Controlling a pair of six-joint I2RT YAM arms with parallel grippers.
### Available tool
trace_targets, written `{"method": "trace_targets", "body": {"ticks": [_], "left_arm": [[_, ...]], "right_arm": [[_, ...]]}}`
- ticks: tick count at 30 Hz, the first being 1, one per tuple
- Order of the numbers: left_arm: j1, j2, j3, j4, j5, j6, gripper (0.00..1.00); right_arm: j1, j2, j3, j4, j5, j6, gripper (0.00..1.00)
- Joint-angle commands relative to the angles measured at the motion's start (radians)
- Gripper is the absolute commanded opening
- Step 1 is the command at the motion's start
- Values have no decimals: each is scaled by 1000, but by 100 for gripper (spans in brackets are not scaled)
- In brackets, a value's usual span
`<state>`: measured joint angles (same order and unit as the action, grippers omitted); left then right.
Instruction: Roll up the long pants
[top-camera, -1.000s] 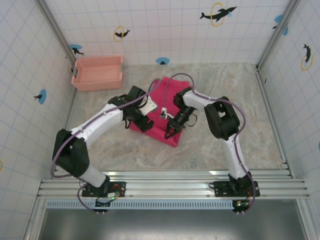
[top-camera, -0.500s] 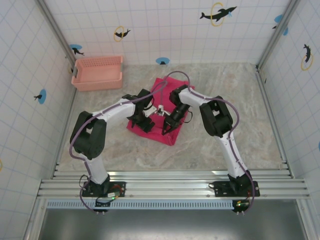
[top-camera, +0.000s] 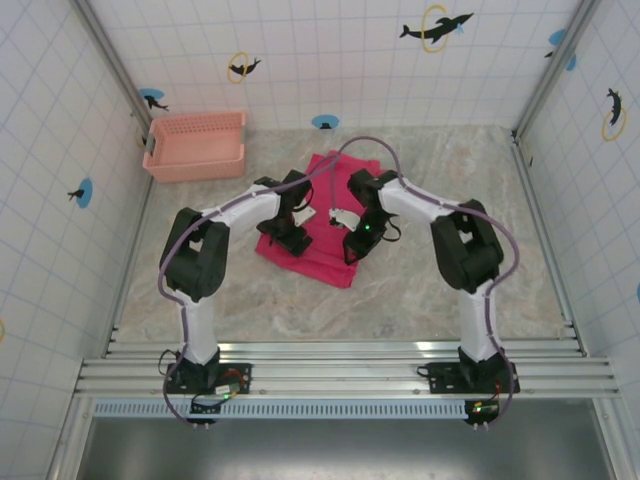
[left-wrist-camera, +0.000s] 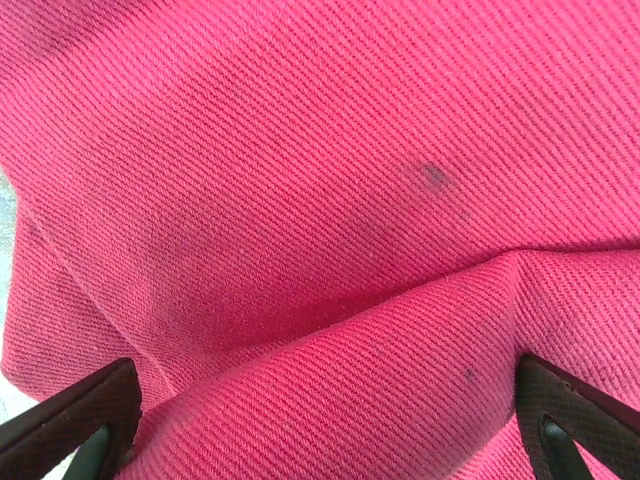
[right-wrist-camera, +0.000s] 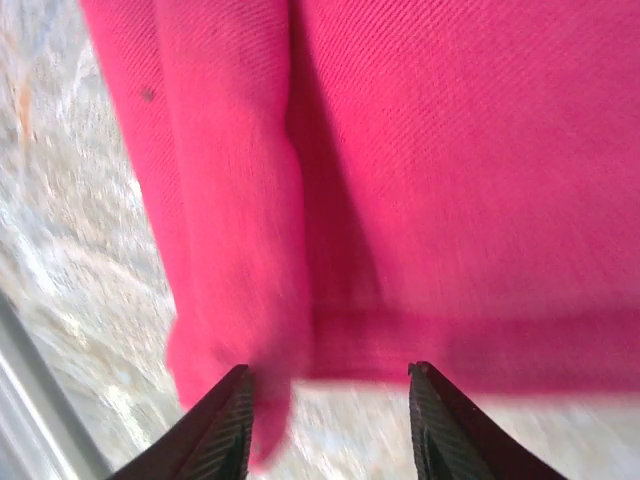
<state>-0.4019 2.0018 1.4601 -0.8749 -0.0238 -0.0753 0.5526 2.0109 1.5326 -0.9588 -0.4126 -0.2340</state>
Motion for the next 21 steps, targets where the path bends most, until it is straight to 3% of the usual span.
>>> {"method": "trace_targets", "body": {"ticks": [1,6,7,8,13,16,21], "left_arm": [[23,52,8,-8,-43,24,97],[24,71,16,-3,-27,34,97],[28,73,16,-2,-26,39,97],[28,73,16,0,-21,43,97],[31,82,26,1,-7,55,97],[32,87,36,-2,2,58,97],[32,91,48,-6,15,68,97]], "right_arm": [[26,-197,-133,188,207,-39,61],[192,-367,-307,293,386,-117,70],[233,-381,-330,304,394,-130,87],[268,-394,-349,329,437,-119,98],[445,-395,-419,435,593,-75,98],[498,-356,-419,476,682,-63,98],[546,-249,-380,525,723,-60,98]]}}
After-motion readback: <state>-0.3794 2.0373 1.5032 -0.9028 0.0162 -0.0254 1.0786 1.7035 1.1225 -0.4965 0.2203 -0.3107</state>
